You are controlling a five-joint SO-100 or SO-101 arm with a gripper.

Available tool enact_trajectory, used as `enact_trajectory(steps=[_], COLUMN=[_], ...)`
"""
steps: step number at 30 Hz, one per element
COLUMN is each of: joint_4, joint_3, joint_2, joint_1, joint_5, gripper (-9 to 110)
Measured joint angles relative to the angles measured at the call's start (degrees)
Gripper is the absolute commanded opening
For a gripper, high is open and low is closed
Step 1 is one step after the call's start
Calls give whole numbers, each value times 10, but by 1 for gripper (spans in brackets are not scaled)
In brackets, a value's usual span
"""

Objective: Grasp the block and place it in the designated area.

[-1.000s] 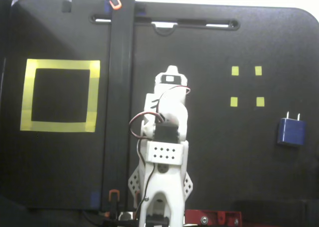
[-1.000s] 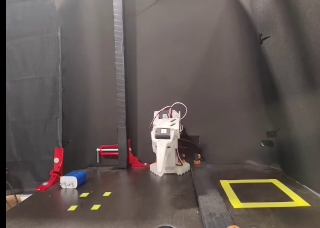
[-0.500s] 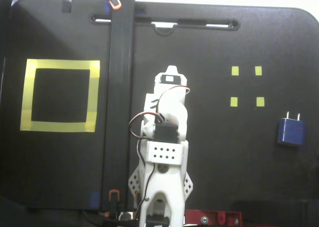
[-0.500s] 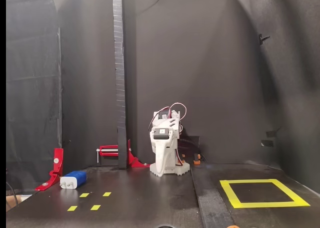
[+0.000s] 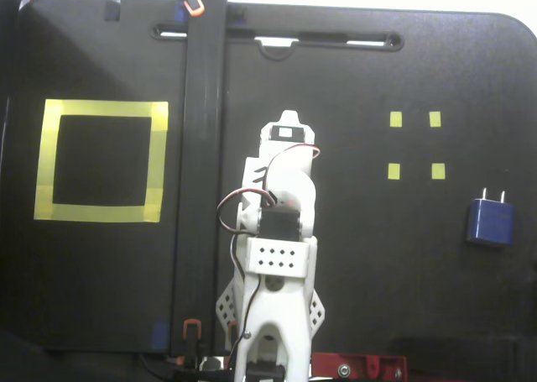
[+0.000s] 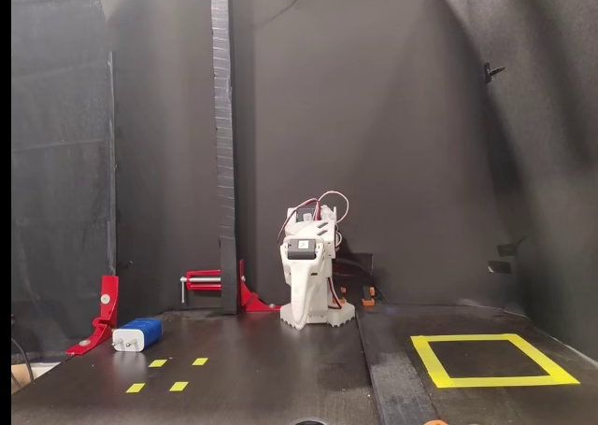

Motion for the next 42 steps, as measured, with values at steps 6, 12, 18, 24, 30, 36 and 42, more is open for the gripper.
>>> enact_trajectory(steps=[6,12,18,24,30,36,42], joint_4=[0,0,0,0,0,-10,-200], joint_3=[0,0,0,0,0,0,0], joint_2=[0,0,0,0,0,0,0], joint_1=[0,0,0,0,0,7,19], joint_5=[0,0,0,0,0,-12,-22], gripper=[0,0,0,0,0,0,0])
